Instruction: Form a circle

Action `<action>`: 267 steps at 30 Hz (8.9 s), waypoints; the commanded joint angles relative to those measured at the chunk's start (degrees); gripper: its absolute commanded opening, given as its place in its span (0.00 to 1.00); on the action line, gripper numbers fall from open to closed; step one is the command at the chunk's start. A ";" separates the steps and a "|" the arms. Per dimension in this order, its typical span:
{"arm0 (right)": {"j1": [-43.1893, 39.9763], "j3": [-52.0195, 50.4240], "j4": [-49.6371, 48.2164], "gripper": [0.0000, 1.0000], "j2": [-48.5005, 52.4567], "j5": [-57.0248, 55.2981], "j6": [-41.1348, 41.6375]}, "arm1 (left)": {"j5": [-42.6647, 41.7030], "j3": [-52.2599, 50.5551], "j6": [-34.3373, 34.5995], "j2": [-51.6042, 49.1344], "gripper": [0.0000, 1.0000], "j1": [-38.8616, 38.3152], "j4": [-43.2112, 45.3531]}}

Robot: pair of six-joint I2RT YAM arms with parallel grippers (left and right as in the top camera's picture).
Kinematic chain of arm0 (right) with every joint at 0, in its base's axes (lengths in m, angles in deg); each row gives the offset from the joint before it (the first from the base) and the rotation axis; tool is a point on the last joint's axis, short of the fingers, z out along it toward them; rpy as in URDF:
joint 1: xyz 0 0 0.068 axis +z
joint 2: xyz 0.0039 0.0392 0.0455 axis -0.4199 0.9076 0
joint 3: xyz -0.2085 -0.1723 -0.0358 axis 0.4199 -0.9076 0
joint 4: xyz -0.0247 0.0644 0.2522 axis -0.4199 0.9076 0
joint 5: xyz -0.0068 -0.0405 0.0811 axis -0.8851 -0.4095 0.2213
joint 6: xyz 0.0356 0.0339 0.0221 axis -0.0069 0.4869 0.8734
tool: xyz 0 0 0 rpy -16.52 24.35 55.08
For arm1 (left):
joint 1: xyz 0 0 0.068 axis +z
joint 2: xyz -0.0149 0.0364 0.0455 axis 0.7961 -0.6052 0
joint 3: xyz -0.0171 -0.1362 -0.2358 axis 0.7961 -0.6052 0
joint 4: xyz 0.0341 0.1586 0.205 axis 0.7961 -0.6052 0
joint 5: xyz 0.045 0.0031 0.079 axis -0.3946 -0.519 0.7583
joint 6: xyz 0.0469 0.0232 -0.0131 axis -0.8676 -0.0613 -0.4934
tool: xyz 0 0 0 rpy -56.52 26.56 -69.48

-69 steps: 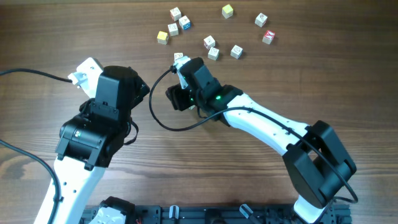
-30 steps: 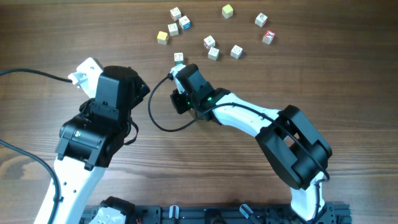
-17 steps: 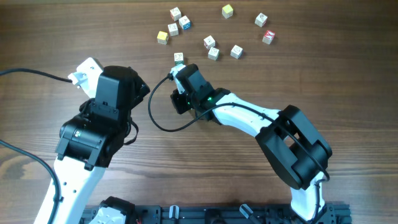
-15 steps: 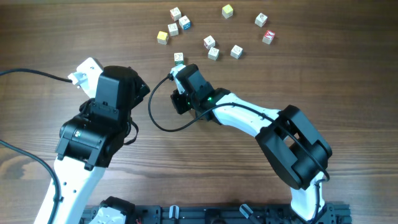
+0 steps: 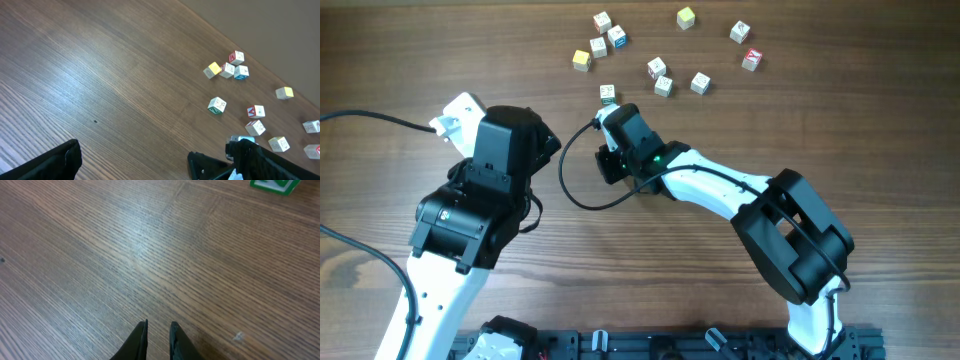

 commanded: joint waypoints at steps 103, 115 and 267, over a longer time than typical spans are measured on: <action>1.92 2.21 5.35 0.05 1.07 -10.47 3.80 | 0.96 0.63 -0.90 -0.28 1.00 0.48 0.13; 1.92 2.21 5.92 0.04 1.07 -10.45 3.80 | 0.96 0.63 -0.90 -0.28 1.00 0.48 0.13; -12.28 2.21 15.98 0.89 -26.53 -13.25 6.71 | 0.96 0.63 -0.90 -0.28 1.00 0.48 0.13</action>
